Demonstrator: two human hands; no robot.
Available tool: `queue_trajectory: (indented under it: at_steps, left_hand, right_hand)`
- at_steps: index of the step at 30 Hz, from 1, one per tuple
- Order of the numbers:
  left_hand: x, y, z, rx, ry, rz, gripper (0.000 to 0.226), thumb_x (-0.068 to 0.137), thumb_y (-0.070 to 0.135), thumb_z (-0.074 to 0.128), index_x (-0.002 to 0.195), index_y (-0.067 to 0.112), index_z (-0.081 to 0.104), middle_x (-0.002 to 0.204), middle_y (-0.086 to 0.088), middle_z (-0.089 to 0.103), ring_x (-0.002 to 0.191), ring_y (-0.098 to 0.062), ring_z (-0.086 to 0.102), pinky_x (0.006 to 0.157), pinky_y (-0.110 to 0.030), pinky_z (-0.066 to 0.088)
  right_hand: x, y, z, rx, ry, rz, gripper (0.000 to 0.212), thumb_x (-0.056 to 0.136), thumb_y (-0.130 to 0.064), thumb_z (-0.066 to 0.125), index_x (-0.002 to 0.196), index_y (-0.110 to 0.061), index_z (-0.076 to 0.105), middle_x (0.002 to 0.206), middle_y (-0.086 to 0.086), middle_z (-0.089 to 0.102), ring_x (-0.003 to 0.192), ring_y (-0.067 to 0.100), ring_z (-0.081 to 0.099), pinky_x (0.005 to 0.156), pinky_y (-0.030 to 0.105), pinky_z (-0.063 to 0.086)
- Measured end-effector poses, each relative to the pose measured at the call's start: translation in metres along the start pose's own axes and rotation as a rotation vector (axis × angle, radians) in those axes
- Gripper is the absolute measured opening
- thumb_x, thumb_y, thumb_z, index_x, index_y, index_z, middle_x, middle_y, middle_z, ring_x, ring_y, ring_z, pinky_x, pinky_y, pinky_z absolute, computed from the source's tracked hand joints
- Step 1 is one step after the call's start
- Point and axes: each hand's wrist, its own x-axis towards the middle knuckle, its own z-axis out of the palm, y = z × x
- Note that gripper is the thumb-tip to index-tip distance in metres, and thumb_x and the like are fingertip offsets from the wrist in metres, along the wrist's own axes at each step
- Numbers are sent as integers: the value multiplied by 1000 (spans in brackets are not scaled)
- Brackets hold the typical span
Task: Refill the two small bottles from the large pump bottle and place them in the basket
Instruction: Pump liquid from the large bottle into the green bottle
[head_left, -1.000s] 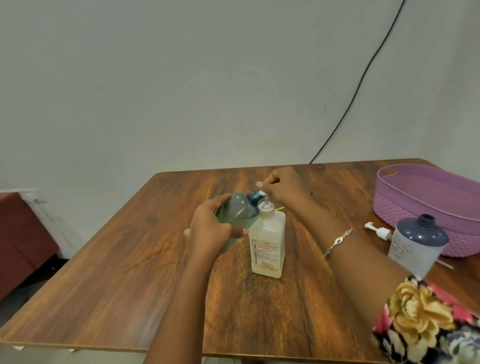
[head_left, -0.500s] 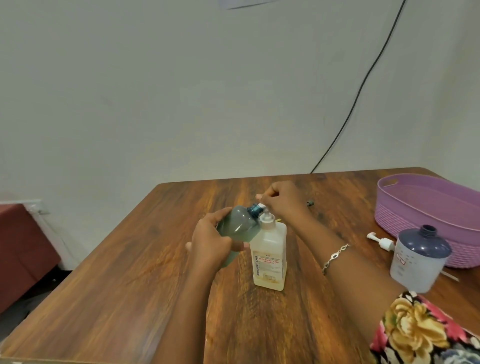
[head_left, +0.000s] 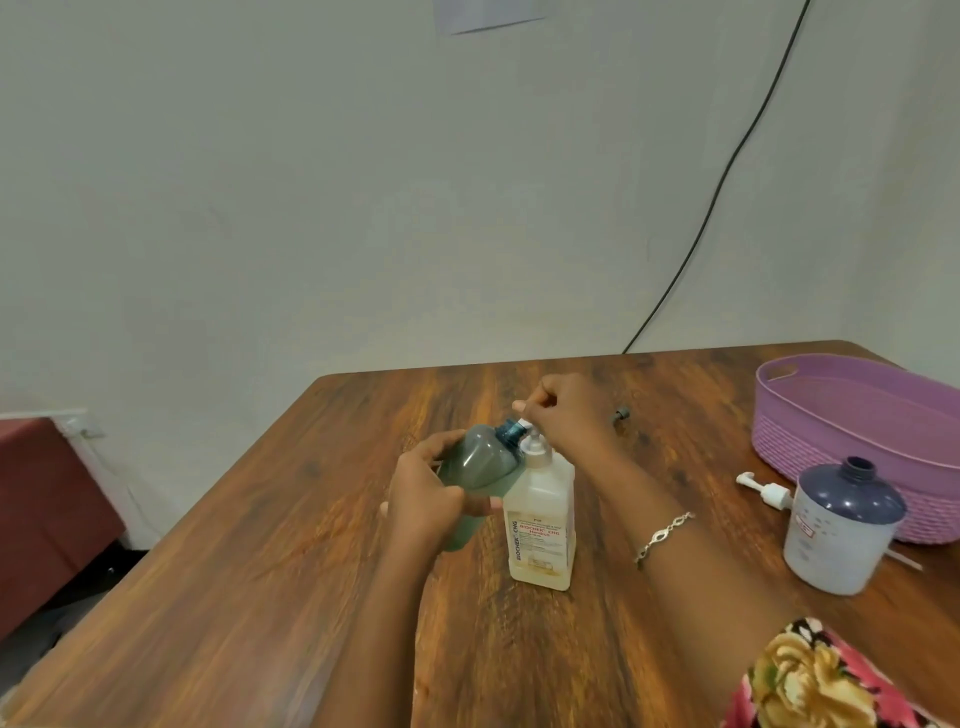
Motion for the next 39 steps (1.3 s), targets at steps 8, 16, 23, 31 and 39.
queue_trajectory:
  at_steps: [8,16,23,31,39]
  left_hand:
    - [-3,5,1,35,-5,-3,72,53,-4,83,116,20,60,114,1,60,105,-20,53,91,-44,46]
    - [-2,-1,3,66,9,17,74,50,-1,85,116,21,61,110,5,62,104,-19,55,93,-48,45]
    - [0,4,2,72,2,20,74,52,1,85,118,21,59,111,6,59,105,-18,53,91,-42,44]
    - [-1,0,2,87,-4,13,71,52,-2,84,114,22,61,112,3,61,104,-18,54,93,-47,45]
    - [-1,8,-2,50,6,25,68,52,-1,84,102,36,55,106,10,57,103,-18,53,90,-45,45]
  right_hand:
    - [3,0,-5,-21,-47,28,27,85,-19,63,61,-15,51,63,-5,54,59,5,50,64,24,46]
    - [3,5,0,-91,-30,12,30,86,-20,62,59,-17,49,66,-6,55,65,7,52,66,25,45]
    - [7,-3,-10,-21,-79,38,24,85,-20,64,64,-14,52,65,-7,55,59,5,50,53,19,37]
    - [3,11,4,-57,-14,-1,28,86,-19,62,62,-16,49,62,-5,52,57,7,46,60,25,42]
    - [6,-1,-7,-41,-50,33,26,84,-23,64,62,-16,52,63,-7,55,56,4,48,51,19,37]
